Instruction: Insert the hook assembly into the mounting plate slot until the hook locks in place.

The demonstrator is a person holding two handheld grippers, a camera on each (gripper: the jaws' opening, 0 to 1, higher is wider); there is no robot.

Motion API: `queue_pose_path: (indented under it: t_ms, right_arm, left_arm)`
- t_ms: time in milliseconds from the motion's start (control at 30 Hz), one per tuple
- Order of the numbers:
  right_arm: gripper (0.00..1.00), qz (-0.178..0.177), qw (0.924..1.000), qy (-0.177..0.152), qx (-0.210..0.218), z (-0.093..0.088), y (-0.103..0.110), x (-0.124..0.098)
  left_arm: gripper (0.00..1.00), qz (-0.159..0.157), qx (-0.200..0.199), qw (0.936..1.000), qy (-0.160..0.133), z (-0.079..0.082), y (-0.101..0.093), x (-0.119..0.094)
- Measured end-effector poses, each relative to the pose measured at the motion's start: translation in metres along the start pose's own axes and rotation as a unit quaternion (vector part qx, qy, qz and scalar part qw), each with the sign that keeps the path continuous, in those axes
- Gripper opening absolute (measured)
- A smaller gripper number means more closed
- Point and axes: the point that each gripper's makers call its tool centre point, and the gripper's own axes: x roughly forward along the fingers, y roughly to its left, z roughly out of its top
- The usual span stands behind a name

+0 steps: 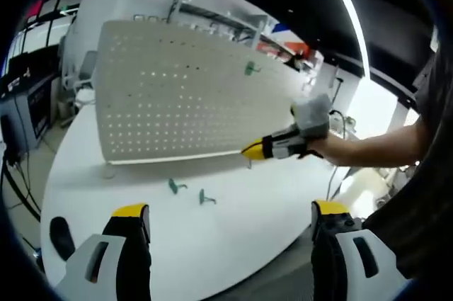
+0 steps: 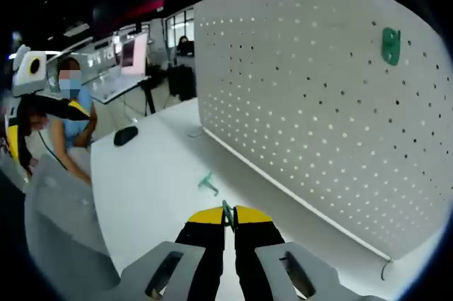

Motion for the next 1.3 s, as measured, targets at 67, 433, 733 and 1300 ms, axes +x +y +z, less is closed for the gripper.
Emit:
queue_pose_path:
  t_ms: [67,433,733,1300]
  right_arm:
    - [0.02,0.009,0.9999,-0.01,0.006,0.006,0.011,-0.004]
    - [0.02,0.055,0.9925,-0.089,0.062,0.052,0.079,-0.033]
    - [0.02,0.101,0.9801,-0.126,0.115,0.071,0.127,-0.037]
    - [0.02,0.111,0.9791,-0.155,0.07,0.096,0.161,-0.044]
  left_arm:
    - [0.95,-0.002,0.0,1.0,-0.001,0.001,-0.002,0.001]
    - [0.83,-0.016,-0.011,0.9998,-0.001,0.004,-0.011,0.004]
    - [0.7,-0.034,-0.036,0.9987,-0.01,0.009,-0.02,0.005]
    - [0.37,-0.04,-0.067,0.9963,-0.037,0.019,-0.014,-0.004]
